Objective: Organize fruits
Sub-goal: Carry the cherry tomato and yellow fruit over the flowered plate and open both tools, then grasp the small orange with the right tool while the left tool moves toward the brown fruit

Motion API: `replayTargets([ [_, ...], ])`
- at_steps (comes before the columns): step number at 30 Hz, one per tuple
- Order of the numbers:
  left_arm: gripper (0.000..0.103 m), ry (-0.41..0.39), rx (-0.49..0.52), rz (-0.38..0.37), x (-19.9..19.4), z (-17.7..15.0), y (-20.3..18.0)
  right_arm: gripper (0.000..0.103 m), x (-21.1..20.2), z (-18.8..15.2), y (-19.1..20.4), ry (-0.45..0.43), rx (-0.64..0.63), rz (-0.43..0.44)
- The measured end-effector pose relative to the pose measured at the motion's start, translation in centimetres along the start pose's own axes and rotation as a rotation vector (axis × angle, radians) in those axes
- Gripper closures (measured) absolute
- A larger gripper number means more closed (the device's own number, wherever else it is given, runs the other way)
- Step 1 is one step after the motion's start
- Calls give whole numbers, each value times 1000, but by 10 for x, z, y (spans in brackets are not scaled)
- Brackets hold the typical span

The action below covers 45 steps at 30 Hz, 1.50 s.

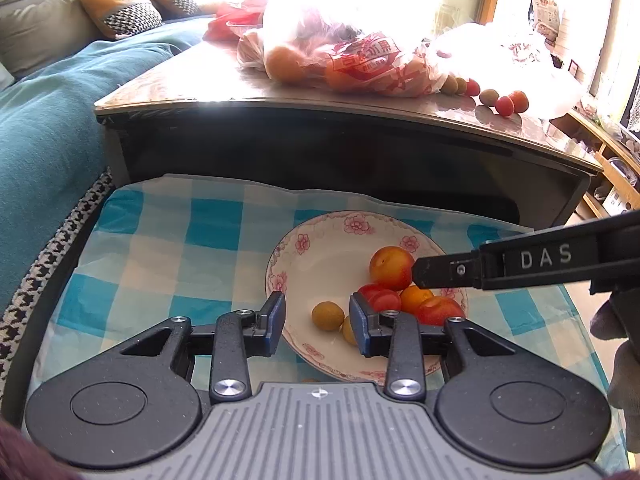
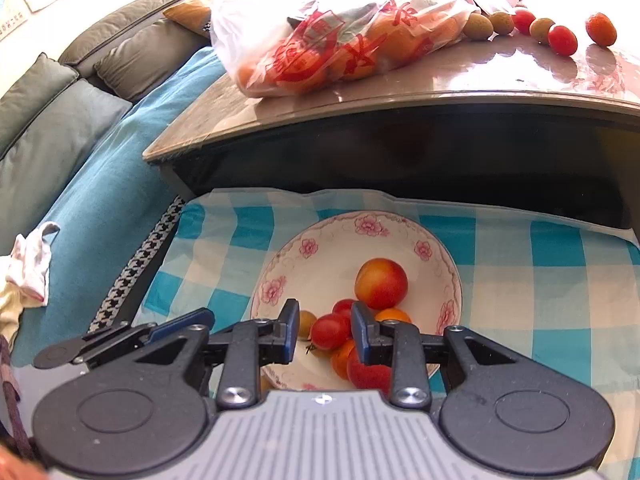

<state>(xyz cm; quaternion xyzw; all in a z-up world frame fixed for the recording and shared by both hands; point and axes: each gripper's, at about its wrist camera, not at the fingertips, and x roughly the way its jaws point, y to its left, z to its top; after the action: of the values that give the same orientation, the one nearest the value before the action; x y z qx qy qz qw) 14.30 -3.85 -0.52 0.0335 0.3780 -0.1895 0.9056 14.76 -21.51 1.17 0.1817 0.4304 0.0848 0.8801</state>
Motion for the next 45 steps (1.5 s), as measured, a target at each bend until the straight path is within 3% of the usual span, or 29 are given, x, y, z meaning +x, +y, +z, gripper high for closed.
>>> replayTargets([
  [45, 55, 41, 58, 60, -36, -31, -4, 72, -12, -51, 22, 68, -29, 10],
])
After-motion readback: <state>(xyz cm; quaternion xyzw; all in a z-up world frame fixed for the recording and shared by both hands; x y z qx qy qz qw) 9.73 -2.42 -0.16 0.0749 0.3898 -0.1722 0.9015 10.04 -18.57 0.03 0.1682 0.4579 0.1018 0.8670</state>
